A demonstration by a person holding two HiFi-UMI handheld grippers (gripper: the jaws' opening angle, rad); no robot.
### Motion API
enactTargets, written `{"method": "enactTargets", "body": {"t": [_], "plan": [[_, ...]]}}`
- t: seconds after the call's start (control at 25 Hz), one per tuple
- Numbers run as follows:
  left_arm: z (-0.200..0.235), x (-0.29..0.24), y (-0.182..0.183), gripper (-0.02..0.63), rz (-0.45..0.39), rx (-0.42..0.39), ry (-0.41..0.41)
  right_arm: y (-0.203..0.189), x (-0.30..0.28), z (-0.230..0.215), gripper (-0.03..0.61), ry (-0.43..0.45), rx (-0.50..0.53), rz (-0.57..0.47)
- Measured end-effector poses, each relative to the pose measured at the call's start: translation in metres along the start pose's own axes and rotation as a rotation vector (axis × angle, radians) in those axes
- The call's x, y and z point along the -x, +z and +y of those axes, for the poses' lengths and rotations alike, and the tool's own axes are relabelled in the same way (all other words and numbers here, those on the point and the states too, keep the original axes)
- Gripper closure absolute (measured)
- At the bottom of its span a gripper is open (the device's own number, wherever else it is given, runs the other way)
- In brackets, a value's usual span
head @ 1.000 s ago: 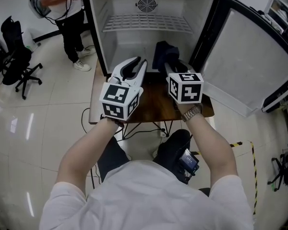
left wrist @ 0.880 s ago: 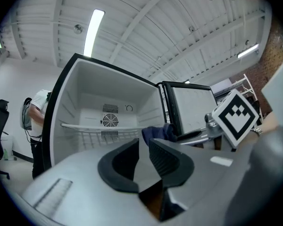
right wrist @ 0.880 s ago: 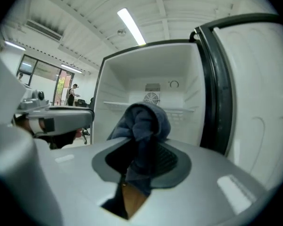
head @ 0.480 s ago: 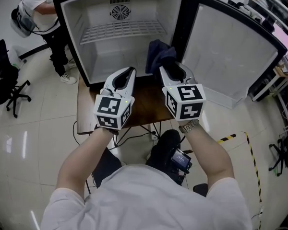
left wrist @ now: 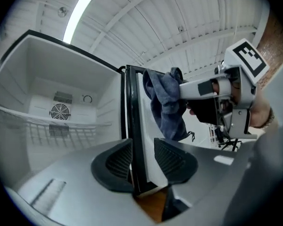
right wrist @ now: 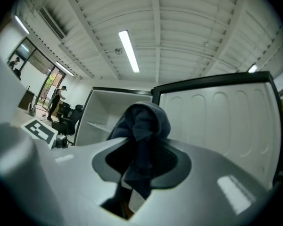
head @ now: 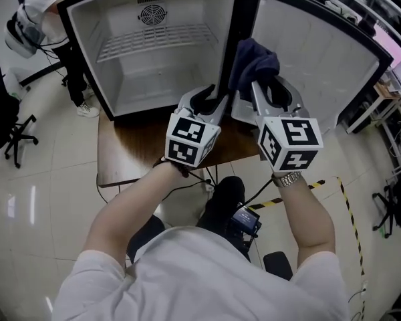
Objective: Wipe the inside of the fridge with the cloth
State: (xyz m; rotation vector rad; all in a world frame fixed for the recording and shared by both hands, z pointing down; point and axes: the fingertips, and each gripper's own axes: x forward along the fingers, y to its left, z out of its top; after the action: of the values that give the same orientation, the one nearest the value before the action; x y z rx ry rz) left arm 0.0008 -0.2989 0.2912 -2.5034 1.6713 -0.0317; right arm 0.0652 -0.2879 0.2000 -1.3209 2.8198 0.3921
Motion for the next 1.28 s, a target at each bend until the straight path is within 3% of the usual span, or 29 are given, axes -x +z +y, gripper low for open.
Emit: {"method": "enactTargets", "body": {"t": [0.24, 0.56, 0.72, 1.28], "plan": [[-0.036, -0.043, -0.019, 0.479, 0.061, 0.007, -0.041, 0.006, 0.022, -0.035, 0.476, -0.06, 0.01, -0.016], [-0.031, -0.086, -0.04, 0.459, 0.143, 0.048, 0.04, 0.005, 0.029, -0.054, 0.476, -0.085, 0.016, -0.024], [-0.028, -0.092, -0.049, 0.508, 0.145, 0.065, 0.067, 0.009, 0.021, -0.057, 0.476, -0.089, 0.027, -0.029], [-0.023, -0.092, -0.05, 0.492, 0.104, 0.129, 0.068, 0.069, -0.041, -0.064, 0.476, -0.194, 0.14, -0.105]]}}
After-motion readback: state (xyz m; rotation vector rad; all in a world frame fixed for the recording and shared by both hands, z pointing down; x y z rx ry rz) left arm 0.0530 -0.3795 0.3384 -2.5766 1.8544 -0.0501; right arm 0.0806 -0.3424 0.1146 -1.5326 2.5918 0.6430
